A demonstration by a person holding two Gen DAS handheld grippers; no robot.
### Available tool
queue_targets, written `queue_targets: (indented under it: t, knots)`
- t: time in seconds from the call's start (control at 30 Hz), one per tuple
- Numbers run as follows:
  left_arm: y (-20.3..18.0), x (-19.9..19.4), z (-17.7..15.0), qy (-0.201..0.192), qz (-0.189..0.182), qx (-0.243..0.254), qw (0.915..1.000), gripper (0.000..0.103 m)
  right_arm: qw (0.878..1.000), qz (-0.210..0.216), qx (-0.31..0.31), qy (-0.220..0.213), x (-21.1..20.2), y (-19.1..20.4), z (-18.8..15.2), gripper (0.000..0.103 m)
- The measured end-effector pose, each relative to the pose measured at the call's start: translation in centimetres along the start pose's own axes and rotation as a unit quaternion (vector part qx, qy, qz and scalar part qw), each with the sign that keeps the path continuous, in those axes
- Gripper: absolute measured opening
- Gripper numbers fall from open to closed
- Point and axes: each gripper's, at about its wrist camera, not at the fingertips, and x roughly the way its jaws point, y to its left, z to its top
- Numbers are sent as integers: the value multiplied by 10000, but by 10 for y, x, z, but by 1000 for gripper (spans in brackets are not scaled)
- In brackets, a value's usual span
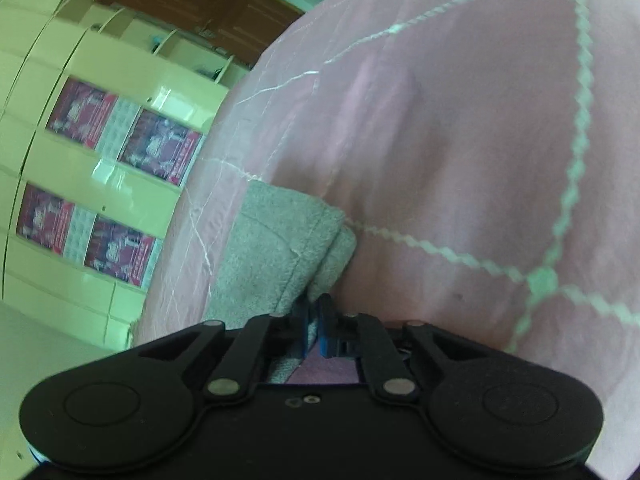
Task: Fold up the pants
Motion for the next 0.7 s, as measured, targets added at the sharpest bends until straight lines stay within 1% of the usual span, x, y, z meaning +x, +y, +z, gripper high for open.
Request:
queue_targets:
  t: [0.03, 0.07, 0.13, 0.17, 0.2, 0.23, 0.27, 0.33, 0.37, 0.4, 0.43, 0.47, 0.5, 0.57, 0.63, 0.7]
  knots:
    - [0, 0, 0, -1, 0, -5, 10000, 103, 9995, 63, -243, -184, -8, 7, 2, 0]
    - [0, 0, 0, -1, 2, -3, 10000, 103, 9978, 239, -465, -414, -20, 16, 4, 0]
    - [0, 0, 0, 0, 4, 11, 10000, 103, 9938, 198, -845, -696, -32, 27, 2, 0]
    - [-1, 1, 0, -2, 5, 15, 10000, 103, 9950, 74, -748, -656, -27, 21, 0, 0]
    - [-1, 1, 0, -2, 6, 16, 10000, 103, 9978, -98, -434, -482, -18, 8, 1, 0]
    - [-1, 1, 0, -2, 4, 15, 10000, 103, 9995, -118, -8, -294, -9, -9, 0, 0]
    - [0, 1, -1, -5, -4, 11, 10000, 103, 9993, 15, 304, -229, -5, -22, -1, 0]
    - [1, 1, -1, -6, -25, 14, 10000, 103, 9990, 106, 335, -294, -11, -21, -2, 0]
    - [1, 1, -1, -7, -32, 9, 10000, 103, 9984, 51, 357, -443, -20, -19, -4, 6]
    - [1, 2, -1, -6, -30, 7, 10000, 103, 9975, 45, 411, -577, -28, -19, -5, 9]
    - [1, 1, -1, -8, -22, 15, 10000, 103, 9964, 89, 535, -657, -34, -22, -6, 14]
    - [1, 2, -1, -10, -14, 22, 10000, 103, 9953, 162, 673, -684, -37, -25, -7, 20]
    - [1, 2, -1, -12, -9, 26, 10000, 103, 9947, 231, 777, -628, -37, -26, -7, 23]
    - [2, 2, -1, -14, -17, 21, 10000, 103, 9939, 323, 900, -548, -31, -27, -5, 37]
    - [2, 2, -1, -10, -10, 28, 10000, 103, 9941, 289, 931, -479, -23, -21, -4, 41]
    - [1, 2, -1, -10, -9, 28, 10000, 103, 9957, 173, 872, -271, -7, -11, 0, 42]
